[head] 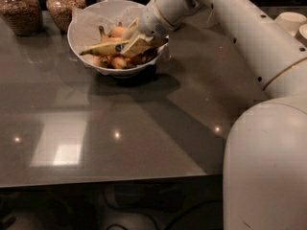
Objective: Pick banana from white bowl
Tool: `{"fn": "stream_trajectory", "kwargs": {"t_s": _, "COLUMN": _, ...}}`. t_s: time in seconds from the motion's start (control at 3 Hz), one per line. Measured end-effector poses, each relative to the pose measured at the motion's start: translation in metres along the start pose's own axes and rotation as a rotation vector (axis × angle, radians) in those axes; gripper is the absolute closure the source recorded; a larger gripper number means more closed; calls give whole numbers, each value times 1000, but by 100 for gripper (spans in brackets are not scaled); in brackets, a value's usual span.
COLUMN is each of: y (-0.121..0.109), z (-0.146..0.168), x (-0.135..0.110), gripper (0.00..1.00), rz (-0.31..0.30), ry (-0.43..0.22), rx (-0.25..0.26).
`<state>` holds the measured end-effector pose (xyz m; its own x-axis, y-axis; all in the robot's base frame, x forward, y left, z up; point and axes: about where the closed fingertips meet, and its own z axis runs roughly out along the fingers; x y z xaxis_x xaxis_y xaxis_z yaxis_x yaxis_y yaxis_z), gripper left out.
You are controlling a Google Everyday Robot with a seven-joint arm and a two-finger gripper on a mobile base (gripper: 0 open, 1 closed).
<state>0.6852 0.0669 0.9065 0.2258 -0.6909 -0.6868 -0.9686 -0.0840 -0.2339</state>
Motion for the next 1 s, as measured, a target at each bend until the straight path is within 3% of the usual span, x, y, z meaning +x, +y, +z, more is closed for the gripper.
{"fn": "stream_trajectory", "kwargs": {"t_s": 0.67, "y": 13, "z": -39, "x": -6, "gripper": 100, "rz": -25, "ry": 7, "rx": 58}}
{"fn": "stream_trajectory", "kwargs": {"t_s": 1.0, "y": 38, "z": -76, "x": -13, "gripper": 100, "rz": -51, "ry": -16, "rx": 111}}
